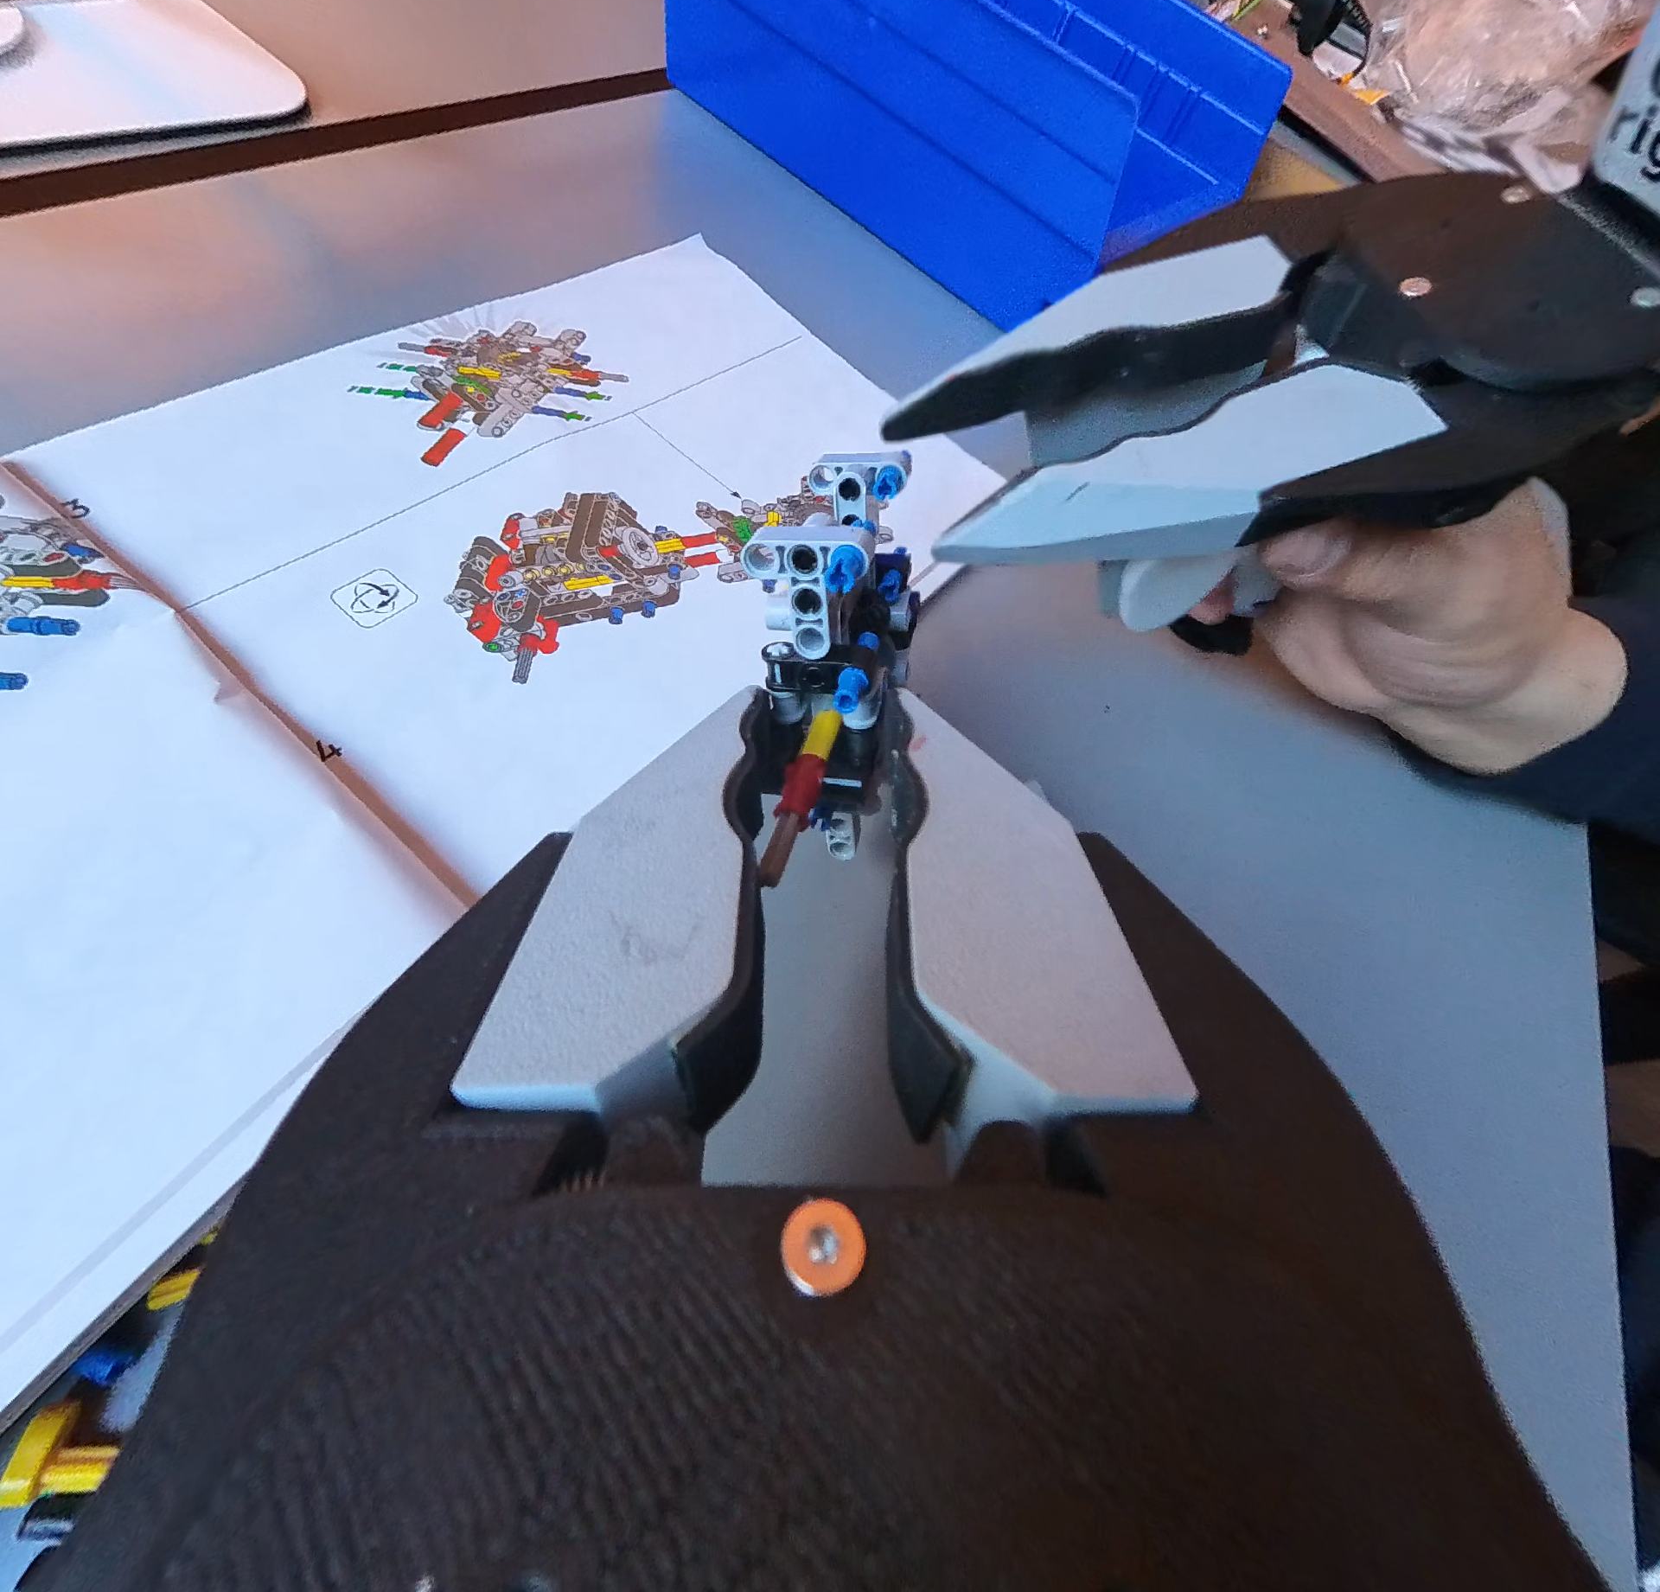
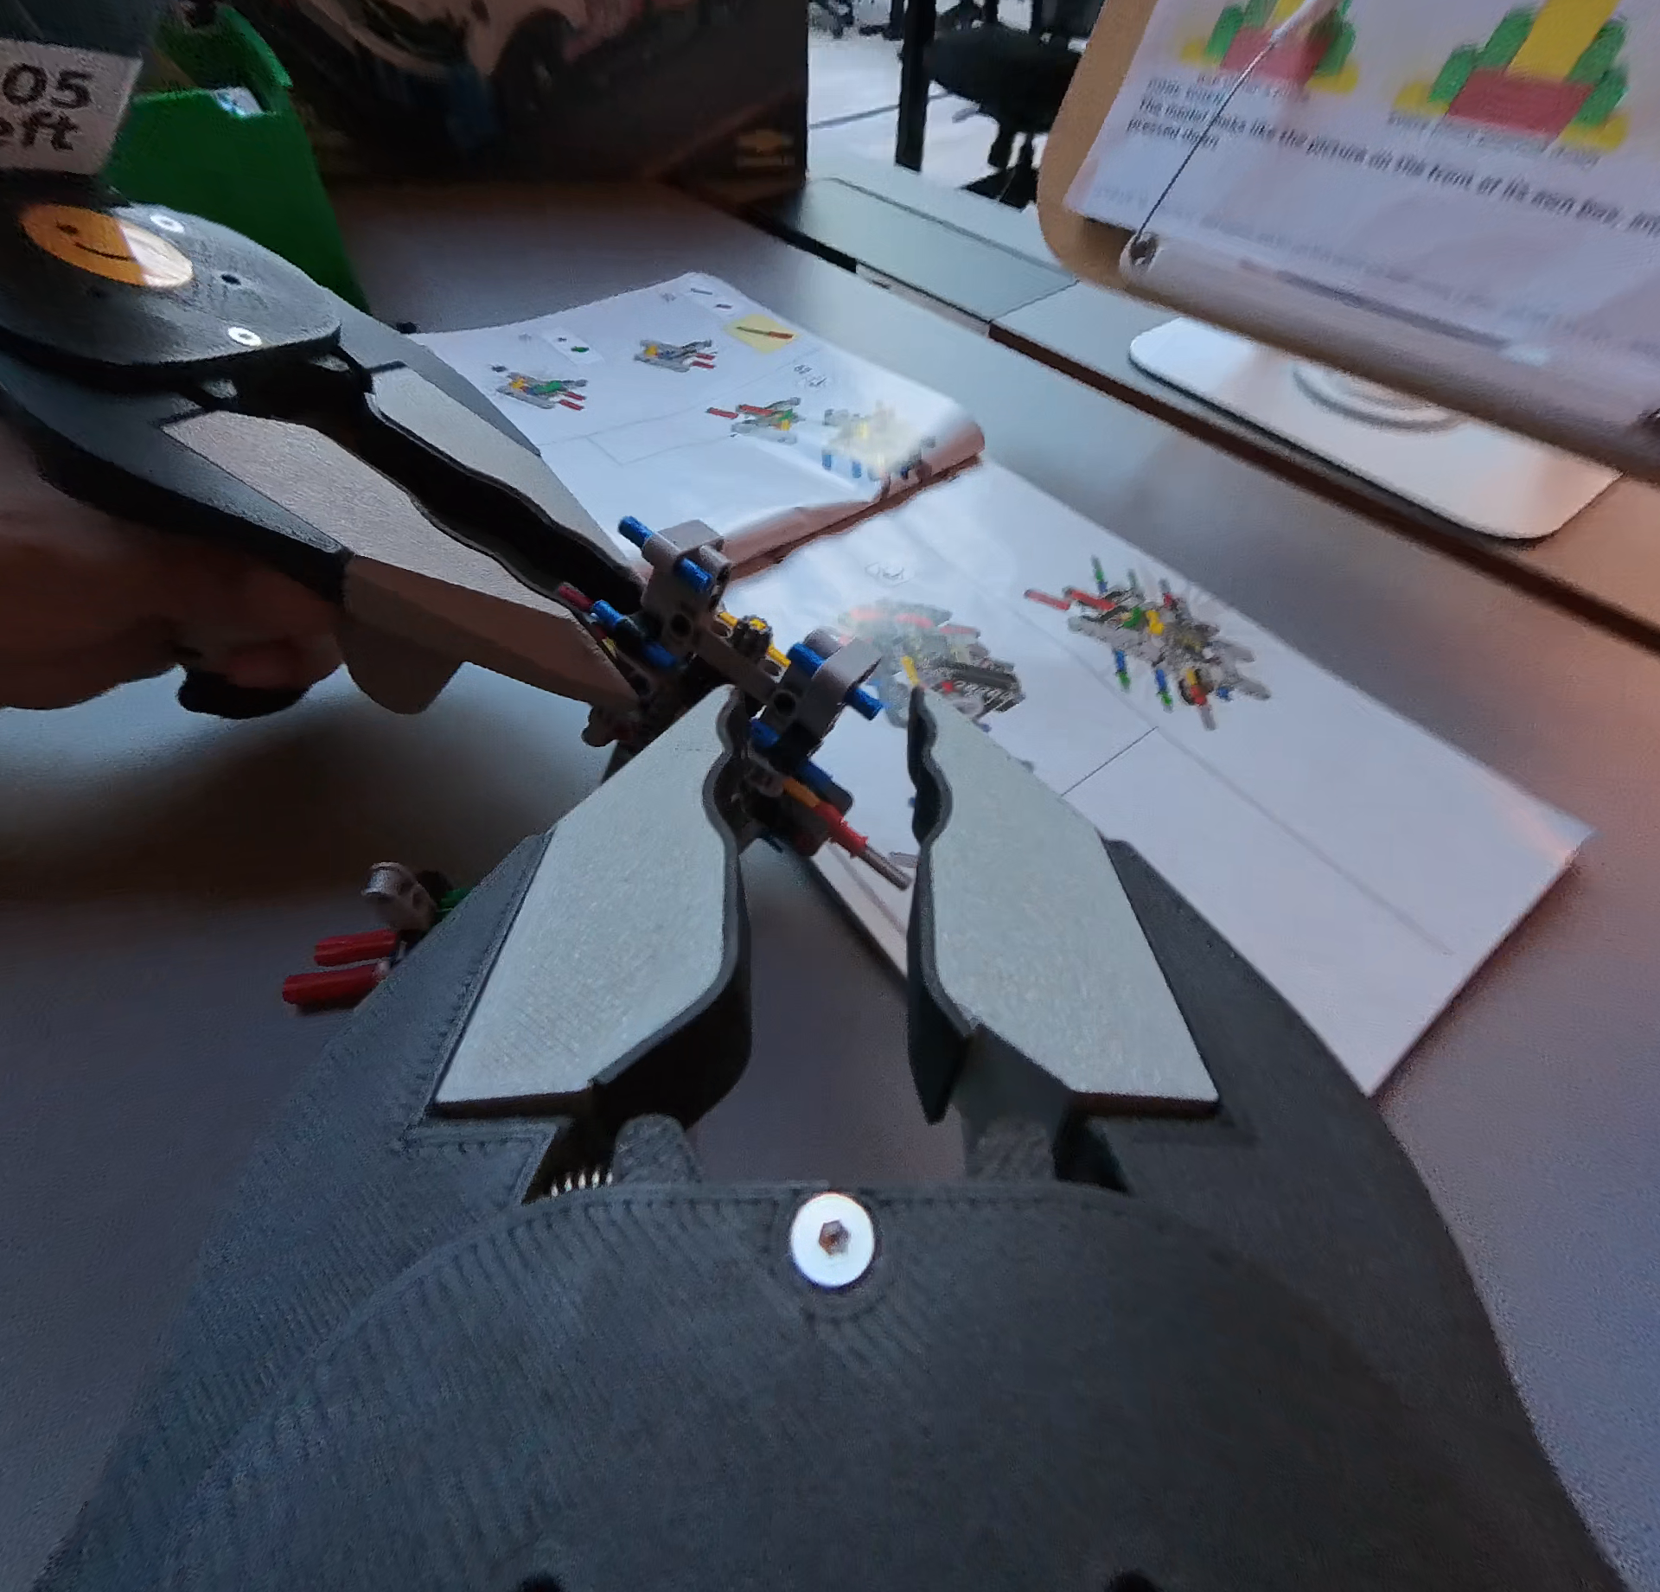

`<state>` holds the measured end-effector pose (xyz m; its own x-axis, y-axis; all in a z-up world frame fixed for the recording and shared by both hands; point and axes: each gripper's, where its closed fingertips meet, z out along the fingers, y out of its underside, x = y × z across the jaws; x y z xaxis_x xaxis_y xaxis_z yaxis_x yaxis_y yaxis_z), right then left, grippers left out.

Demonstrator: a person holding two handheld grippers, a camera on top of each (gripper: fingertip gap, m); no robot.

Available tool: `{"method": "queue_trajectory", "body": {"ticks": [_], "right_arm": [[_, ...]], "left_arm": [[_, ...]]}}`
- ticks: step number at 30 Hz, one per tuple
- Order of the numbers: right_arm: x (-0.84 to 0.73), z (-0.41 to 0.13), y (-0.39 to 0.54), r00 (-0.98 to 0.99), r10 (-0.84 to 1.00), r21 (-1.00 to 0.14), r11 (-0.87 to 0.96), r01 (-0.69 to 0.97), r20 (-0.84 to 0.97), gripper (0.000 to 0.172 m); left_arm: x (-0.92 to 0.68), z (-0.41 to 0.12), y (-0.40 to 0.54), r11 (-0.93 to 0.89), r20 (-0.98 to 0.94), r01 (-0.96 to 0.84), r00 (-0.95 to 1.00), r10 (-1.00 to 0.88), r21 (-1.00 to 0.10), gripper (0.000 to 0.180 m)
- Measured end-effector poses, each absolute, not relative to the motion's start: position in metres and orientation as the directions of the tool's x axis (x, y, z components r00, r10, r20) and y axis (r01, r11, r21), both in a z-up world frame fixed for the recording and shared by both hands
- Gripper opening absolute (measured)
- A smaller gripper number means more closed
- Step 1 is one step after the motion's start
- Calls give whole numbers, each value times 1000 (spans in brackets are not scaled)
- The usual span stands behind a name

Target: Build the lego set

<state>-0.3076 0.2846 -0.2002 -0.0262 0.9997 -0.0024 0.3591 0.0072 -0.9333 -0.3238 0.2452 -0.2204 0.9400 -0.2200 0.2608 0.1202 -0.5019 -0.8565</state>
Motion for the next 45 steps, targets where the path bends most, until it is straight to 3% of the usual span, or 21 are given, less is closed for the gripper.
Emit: {"method": "queue_trajectory", "body": {"ticks": [7,13,22,28,31,34,36,40,45], "right_arm": [[-310,-203,279,-26,998,-938,-44,345,-57,20],[-310,-208,261,-182,983,-938,83,335,21,20],[-301,-190,260,-257,946,-938,260,230,199,11],[-302,-193,261,-247,939,-925,296,238,237,11],[-301,-189,262,-247,935,-926,310,217,255,11],[-302,-191,268,-224,943,-926,296,234,244,12],[-303,-192,275,-193,959,-934,254,250,209,12],[-307,-196,292,-83,985,-937,170,304,152,18],[-307,-195,282,-103,985,-939,165,303,140,16]], "left_arm": [[-312,-221,238,-491,199,45,943,-266,-870,20],[-290,-238,210,-516,58,-241,866,-496,-822,30],[-335,-186,210,-418,156,-86,845,-511,-904,35],[-318,-203,230,-523,266,-85,786,-558,-848,48],[-306,-216,237,-532,209,-167,792,-573,-830,39],[-305,-221,245,-499,128,-206,822,-555,-842,28],[-310,-216,249,-490,144,-142,853,-501,-860,20],[-327,-215,255,-513,166,-42,921,-352,-857,20],[-337,-208,257,-493,63,-70,967,-249,-867,19]]}}
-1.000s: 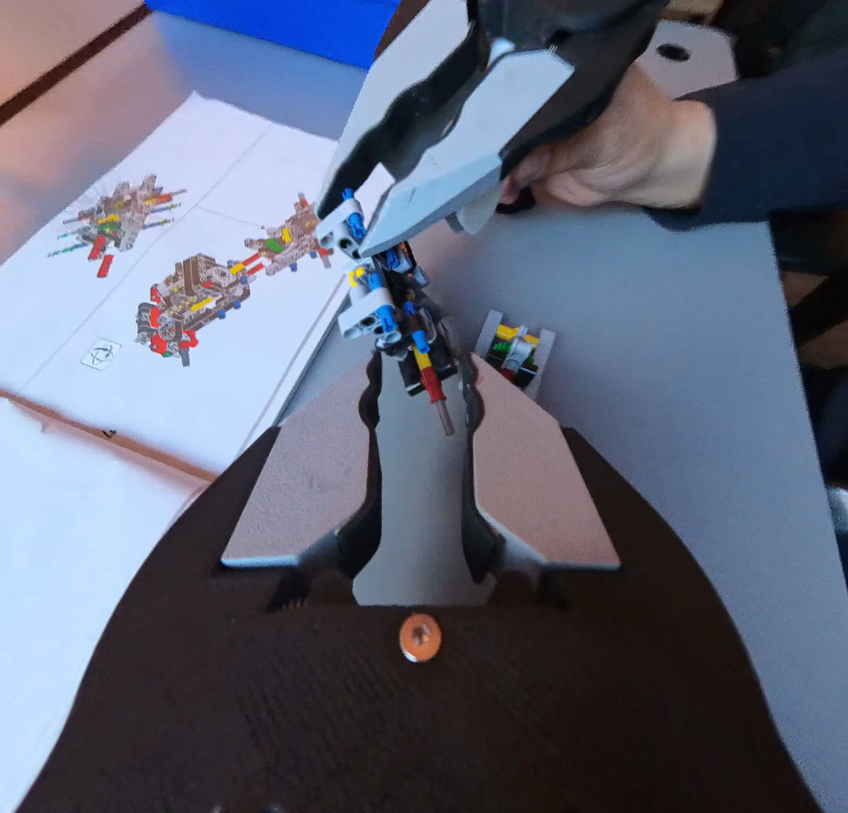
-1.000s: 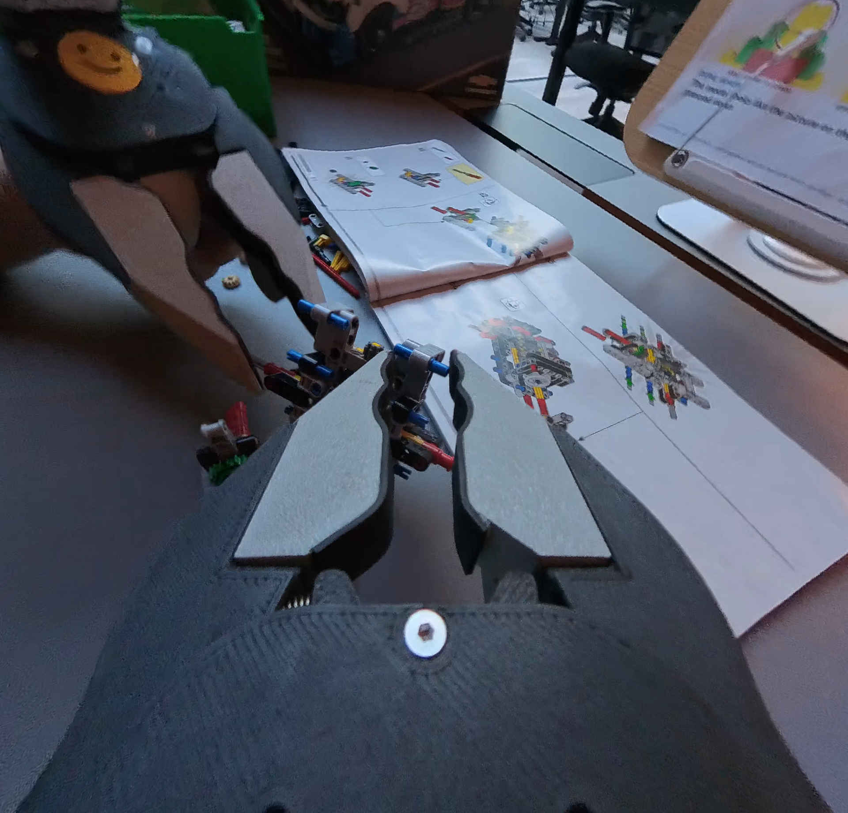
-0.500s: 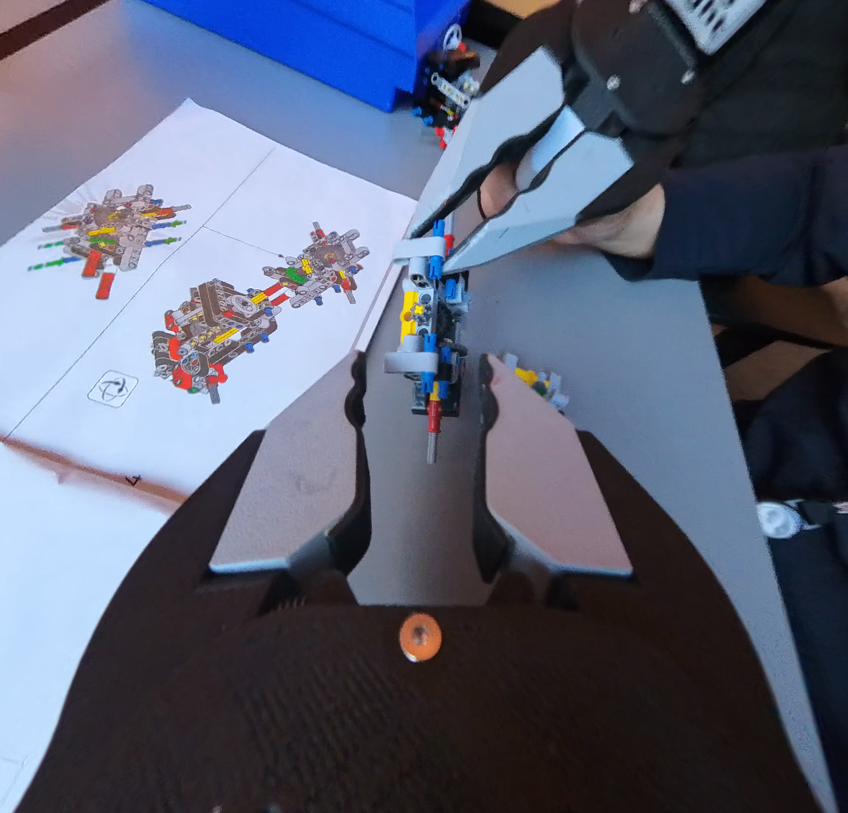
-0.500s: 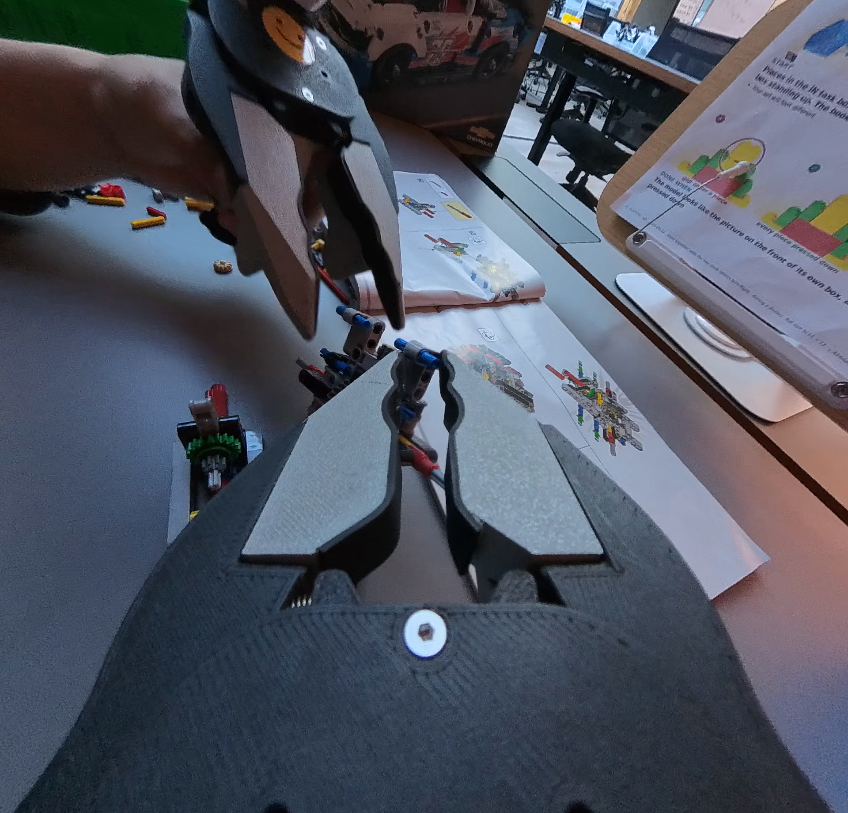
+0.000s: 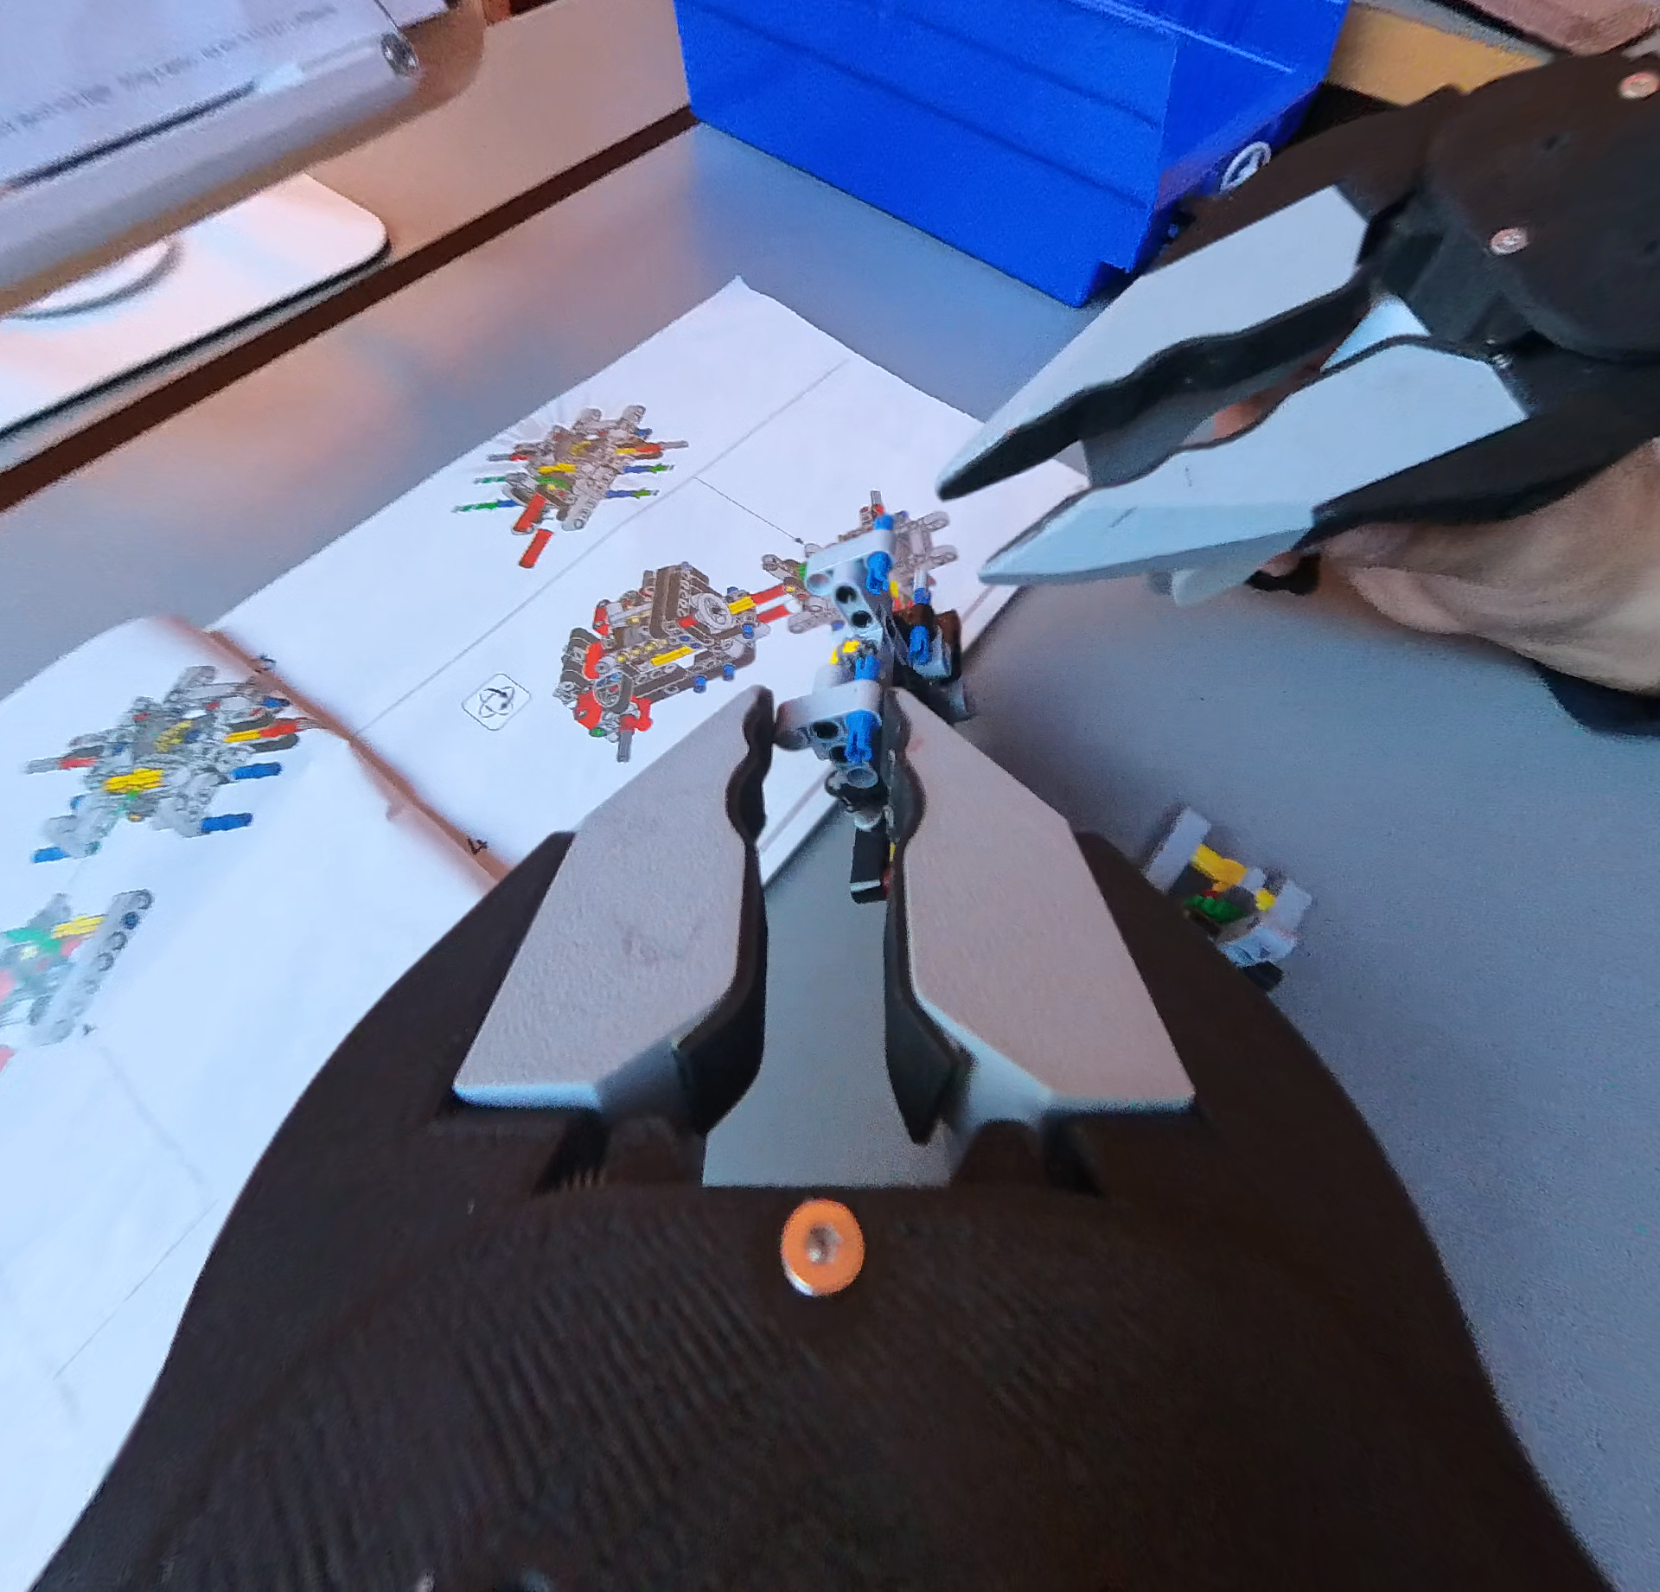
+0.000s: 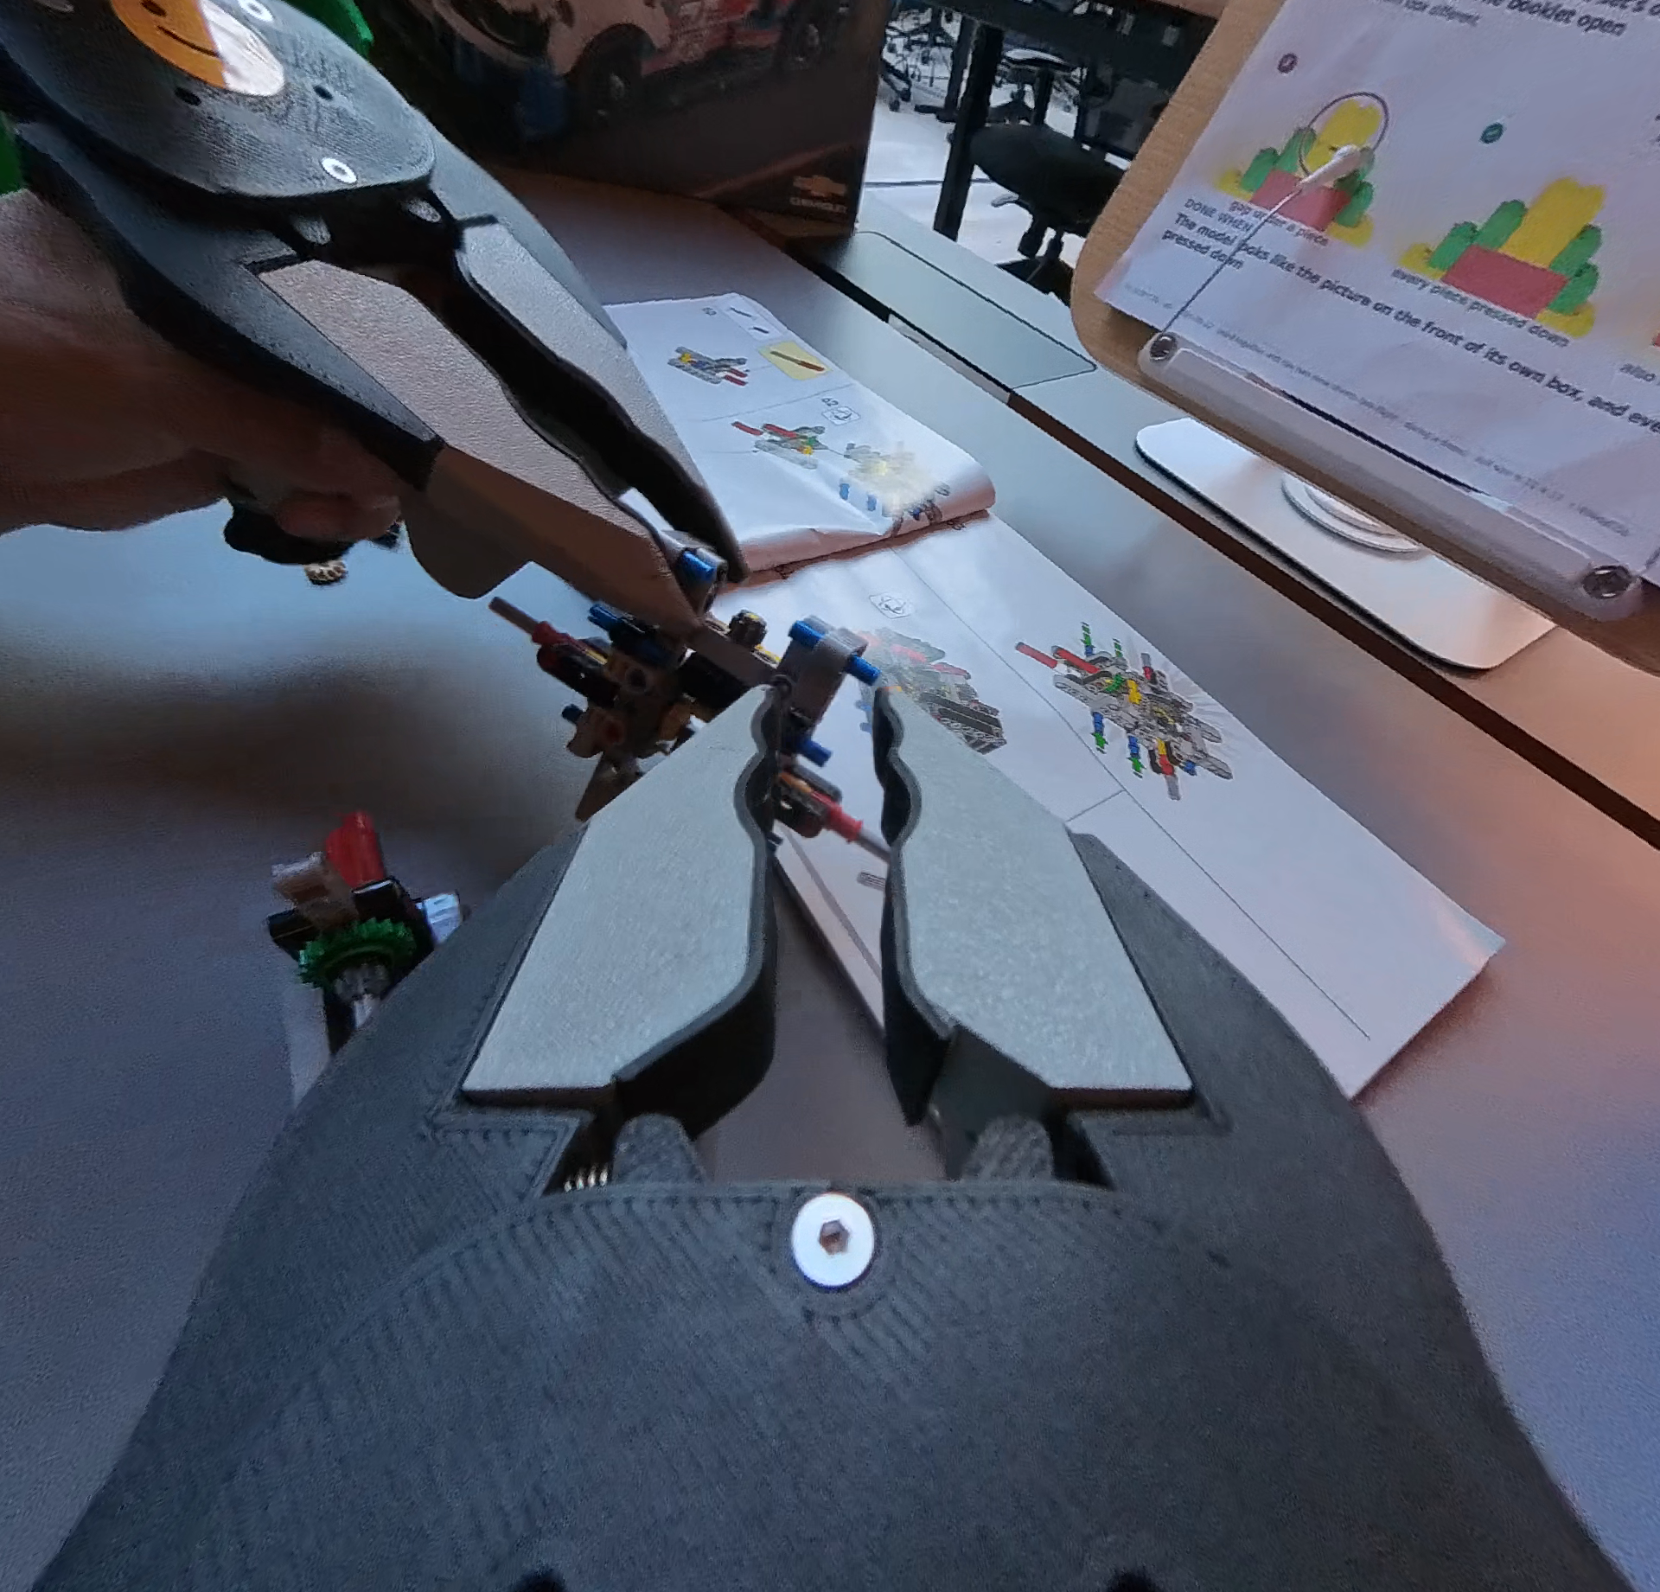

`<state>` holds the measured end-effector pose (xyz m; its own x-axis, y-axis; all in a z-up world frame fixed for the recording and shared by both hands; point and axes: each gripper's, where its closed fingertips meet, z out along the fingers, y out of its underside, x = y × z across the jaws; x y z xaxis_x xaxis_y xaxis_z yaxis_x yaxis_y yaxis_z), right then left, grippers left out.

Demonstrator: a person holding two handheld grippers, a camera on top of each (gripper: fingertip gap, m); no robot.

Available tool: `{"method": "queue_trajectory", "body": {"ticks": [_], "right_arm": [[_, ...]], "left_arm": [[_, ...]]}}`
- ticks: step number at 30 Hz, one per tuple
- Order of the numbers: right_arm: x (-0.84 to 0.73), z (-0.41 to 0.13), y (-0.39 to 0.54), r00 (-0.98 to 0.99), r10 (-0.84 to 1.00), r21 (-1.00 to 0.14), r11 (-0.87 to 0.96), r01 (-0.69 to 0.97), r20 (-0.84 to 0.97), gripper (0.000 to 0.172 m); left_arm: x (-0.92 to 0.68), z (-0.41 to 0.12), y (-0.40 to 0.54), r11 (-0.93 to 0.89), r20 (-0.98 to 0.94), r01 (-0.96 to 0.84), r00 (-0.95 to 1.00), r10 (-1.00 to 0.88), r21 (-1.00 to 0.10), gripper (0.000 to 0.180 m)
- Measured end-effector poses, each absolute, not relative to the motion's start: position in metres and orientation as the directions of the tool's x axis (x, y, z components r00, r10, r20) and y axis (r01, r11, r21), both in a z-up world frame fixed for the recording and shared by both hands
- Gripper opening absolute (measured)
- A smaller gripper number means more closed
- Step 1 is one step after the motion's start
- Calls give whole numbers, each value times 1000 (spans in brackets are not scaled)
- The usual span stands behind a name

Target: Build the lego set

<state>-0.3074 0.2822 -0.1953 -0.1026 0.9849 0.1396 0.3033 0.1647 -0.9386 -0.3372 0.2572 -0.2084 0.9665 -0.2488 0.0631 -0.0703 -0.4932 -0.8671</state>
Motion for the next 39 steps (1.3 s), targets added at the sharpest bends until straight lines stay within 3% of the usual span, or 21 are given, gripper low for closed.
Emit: {"method": "queue_trajectory", "body": {"ticks": [6,15,21,26,31,39], "right_arm": [[-311,-192,277,-72,986,-941,167,293,152,24],[-313,-196,275,-77,991,-943,131,308,112,18],[-311,-193,272,-86,990,-945,133,300,112,20],[-309,-197,274,-88,989,-937,142,319,120,9],[-308,-198,271,-121,952,-897,305,319,280,7],[-303,-189,271,-117,786,-736,612,290,608,6]], "left_arm": [[-326,-206,256,-481,13,-117,966,-259,-869,19],[-323,-194,255,-430,-56,-157,970,-237,-889,19],[-323,-184,254,-356,-227,-291,951,-211,-888,19],[-319,-184,253,-335,-318,-371,926,-204,-866,19],[-318,-186,251,-343,-280,-343,935,-219,-875,19],[-312,-183,247,-349,-148,-249,945,-291,-903,19]]}}
